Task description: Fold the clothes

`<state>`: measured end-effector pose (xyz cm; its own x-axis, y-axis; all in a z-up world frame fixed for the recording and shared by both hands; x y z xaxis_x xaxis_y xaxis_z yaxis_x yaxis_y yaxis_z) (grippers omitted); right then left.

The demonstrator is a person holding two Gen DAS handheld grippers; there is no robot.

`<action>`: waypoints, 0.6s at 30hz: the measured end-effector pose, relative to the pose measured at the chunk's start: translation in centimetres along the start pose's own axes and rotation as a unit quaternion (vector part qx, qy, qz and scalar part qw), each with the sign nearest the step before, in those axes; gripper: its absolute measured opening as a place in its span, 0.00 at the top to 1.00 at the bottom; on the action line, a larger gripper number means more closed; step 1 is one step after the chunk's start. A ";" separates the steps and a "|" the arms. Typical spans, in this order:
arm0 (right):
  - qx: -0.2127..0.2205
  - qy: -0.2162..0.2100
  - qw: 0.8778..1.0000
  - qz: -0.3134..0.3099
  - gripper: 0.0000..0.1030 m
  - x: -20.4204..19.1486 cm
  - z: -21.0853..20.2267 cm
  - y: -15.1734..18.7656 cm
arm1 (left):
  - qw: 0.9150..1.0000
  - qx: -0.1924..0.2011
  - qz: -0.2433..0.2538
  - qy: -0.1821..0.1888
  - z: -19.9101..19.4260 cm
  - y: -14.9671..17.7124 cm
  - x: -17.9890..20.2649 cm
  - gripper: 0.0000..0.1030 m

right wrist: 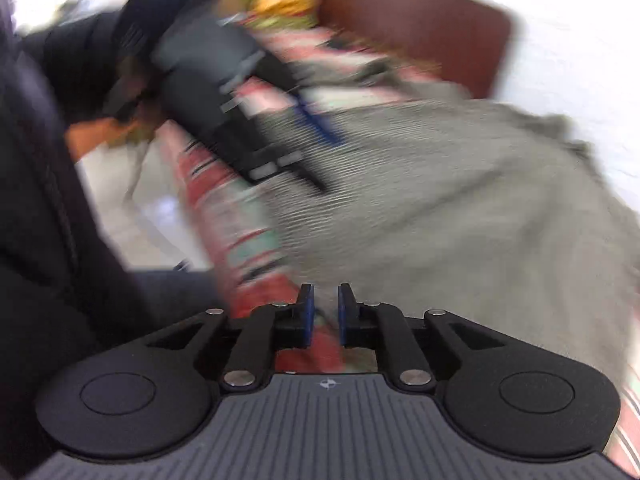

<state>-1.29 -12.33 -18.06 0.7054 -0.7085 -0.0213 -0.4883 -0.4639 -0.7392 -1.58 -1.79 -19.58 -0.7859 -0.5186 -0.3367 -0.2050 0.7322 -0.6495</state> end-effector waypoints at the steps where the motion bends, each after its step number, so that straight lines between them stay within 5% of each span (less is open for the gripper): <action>1: 0.012 0.033 0.999 0.021 0.80 1.7 -1.1 -0.1 | 1.000 0.002 0.000 0.002 0.1 -0.2 0.1 0.37; 3: 0.029 0.109 0.991 0.065 0.66 5.5 -3.2 0.4 | 1.000 0.011 -0.001 0.007 0.1 -0.8 0.2 0.36; 7: 0.017 0.245 0.964 0.104 0.64 11.1 -6.0 3.1 | 0.999 0.034 0.022 0.023 0.5 -2.8 1.6 0.33; 18: -0.058 0.314 0.947 -0.046 0.65 12.8 -3.1 7.1 | 0.999 0.020 0.026 0.015 1.3 -3.0 2.3 0.29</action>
<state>2.65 -26.32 -21.45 0.3209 -0.8221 0.4703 -0.5183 -0.5680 -0.6393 -2.00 -5.79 -19.31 -0.8117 -0.4671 -0.3508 -0.1411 0.7395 -0.6582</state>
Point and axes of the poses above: each gripper's, at about its wrist camera, not at the fingertips, and z roughly the way its jaws point, x to its right, y to its underside, the point moved 8 cm from there along z, roughly the way its jaws point, and after that the axes turned 11 degrees about z, right-handed, at the moved point
